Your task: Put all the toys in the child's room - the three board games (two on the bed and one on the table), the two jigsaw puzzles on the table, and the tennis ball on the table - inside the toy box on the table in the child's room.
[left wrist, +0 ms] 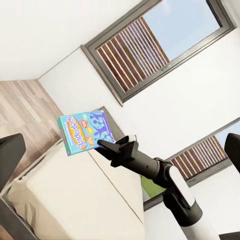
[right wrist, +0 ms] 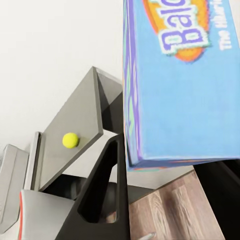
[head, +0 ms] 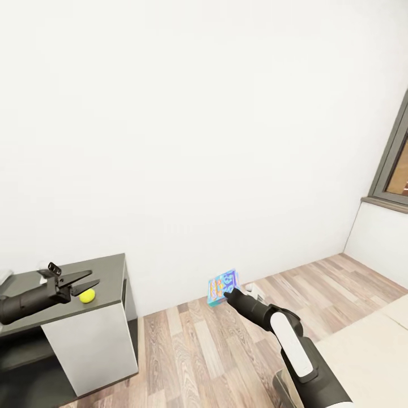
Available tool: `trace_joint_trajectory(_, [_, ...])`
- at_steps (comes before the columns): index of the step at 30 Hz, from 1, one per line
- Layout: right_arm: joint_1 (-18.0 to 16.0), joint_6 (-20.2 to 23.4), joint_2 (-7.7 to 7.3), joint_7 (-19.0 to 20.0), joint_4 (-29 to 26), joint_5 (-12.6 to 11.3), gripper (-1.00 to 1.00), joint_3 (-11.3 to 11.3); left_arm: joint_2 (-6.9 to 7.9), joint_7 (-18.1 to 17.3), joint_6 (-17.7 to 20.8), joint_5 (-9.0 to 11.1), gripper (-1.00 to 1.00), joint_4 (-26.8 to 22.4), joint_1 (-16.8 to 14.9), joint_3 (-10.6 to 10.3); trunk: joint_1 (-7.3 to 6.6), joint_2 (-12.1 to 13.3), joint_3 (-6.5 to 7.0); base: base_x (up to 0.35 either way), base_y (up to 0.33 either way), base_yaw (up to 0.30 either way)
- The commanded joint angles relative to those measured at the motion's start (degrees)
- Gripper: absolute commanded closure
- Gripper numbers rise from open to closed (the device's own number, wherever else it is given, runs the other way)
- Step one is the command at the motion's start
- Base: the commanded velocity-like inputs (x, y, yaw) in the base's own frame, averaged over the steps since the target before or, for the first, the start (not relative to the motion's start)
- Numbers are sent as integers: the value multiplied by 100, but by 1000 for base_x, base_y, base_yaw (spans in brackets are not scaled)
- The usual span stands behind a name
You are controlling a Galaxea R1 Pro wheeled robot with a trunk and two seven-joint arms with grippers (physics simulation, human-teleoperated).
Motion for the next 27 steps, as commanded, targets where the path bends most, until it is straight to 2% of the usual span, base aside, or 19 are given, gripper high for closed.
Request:
trace_joint_trajectory(1, [-4, 21, 4, -14, -3, -22, 100, -3, 1, -21, 61, 0, -100, 0, -4, -2, -20, 31, 7, 0, 0, 2])
trace_joint_trajectory(6, [1, 21, 6, -14, -2, -22, 100, -3, 1, -20, 61, 7, -100, 0, -4, -4, -130, 232, 96, 0, 0, 0])
trace_joint_trajectory(16, [-1, 21, 4, -14, -2, -17, 100, 1, -6, -37, 56, 13, -100, -4, -4, -4, -130, 232, 96, 8, -6, 7])
trace_joint_trajectory(27, [1, 21, 9, -26, -7, -13, 100, 27, -7, -20, 55, 1, -100, 0, -4, -3, -130, 232, 96, 230, -134, 246])
